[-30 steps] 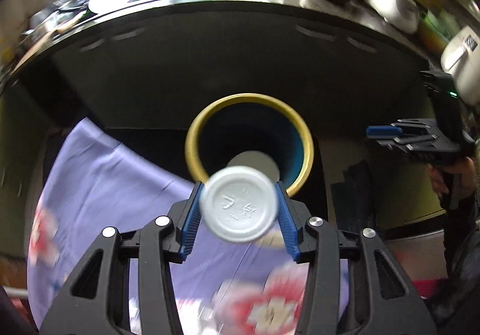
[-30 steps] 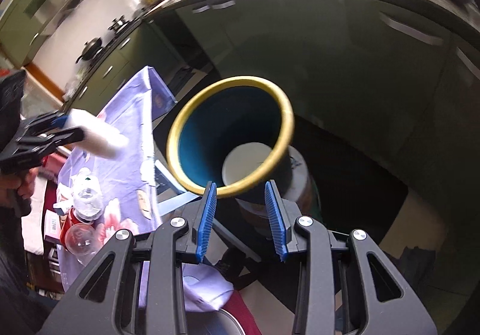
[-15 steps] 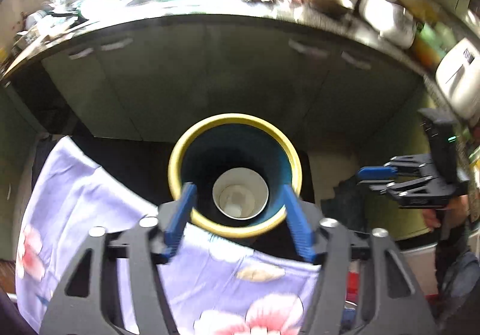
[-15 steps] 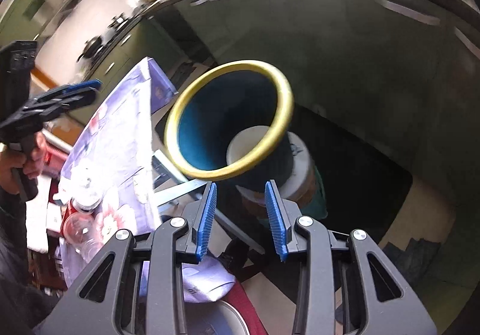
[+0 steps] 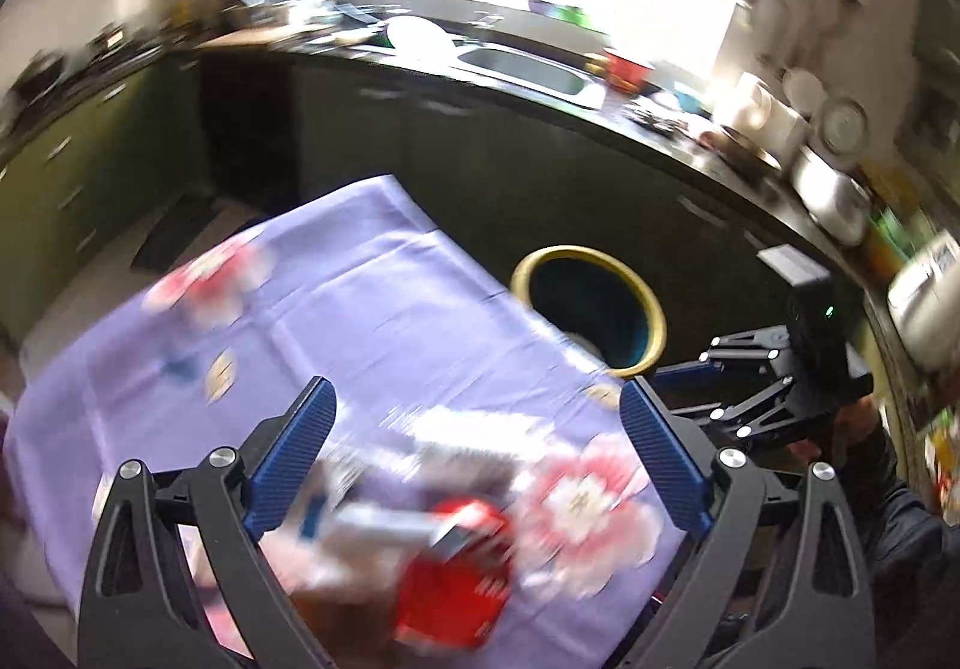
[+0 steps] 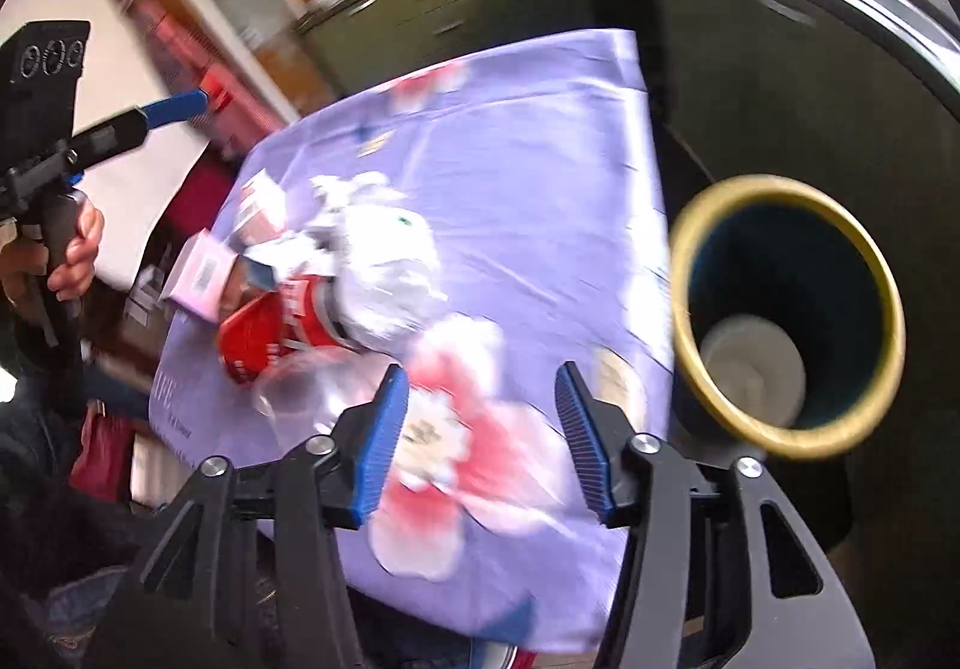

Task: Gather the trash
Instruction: 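Grasp the Nongfu water bottle with the right gripper and lift it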

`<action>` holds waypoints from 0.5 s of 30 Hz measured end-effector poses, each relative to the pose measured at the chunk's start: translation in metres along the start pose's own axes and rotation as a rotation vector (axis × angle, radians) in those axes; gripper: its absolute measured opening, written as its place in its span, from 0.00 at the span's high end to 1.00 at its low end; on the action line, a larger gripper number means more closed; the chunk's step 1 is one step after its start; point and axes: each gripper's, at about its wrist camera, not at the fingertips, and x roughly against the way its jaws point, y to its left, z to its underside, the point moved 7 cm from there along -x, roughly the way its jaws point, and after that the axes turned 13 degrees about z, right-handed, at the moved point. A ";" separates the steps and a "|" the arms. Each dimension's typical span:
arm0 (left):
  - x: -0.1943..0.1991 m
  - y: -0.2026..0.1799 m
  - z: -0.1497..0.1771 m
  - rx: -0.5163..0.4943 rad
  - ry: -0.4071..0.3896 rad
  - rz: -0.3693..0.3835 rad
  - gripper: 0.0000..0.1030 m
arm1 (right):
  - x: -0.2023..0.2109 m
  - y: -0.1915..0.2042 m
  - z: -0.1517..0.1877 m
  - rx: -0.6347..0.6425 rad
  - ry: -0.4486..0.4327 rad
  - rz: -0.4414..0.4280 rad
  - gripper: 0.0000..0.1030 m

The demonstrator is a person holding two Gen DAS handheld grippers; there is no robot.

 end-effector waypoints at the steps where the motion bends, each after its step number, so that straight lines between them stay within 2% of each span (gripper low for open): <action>1: 0.012 0.012 0.009 0.028 -0.015 -0.006 0.12 | -0.005 0.012 -0.007 0.035 0.007 -0.005 0.41; 4: 0.034 0.037 0.034 0.100 -0.048 -0.044 0.11 | -0.018 0.045 -0.030 0.133 0.042 -0.024 0.26; 6: 0.046 0.052 0.049 0.125 -0.065 -0.060 0.11 | -0.031 0.062 -0.043 0.183 0.077 -0.036 0.20; 11: 0.064 0.071 0.072 0.158 -0.082 -0.064 0.11 | -0.083 0.085 -0.077 0.267 0.219 0.007 0.20; 15: 0.069 0.074 0.081 0.149 -0.084 -0.060 0.10 | -0.121 0.091 -0.079 0.305 0.327 0.027 0.24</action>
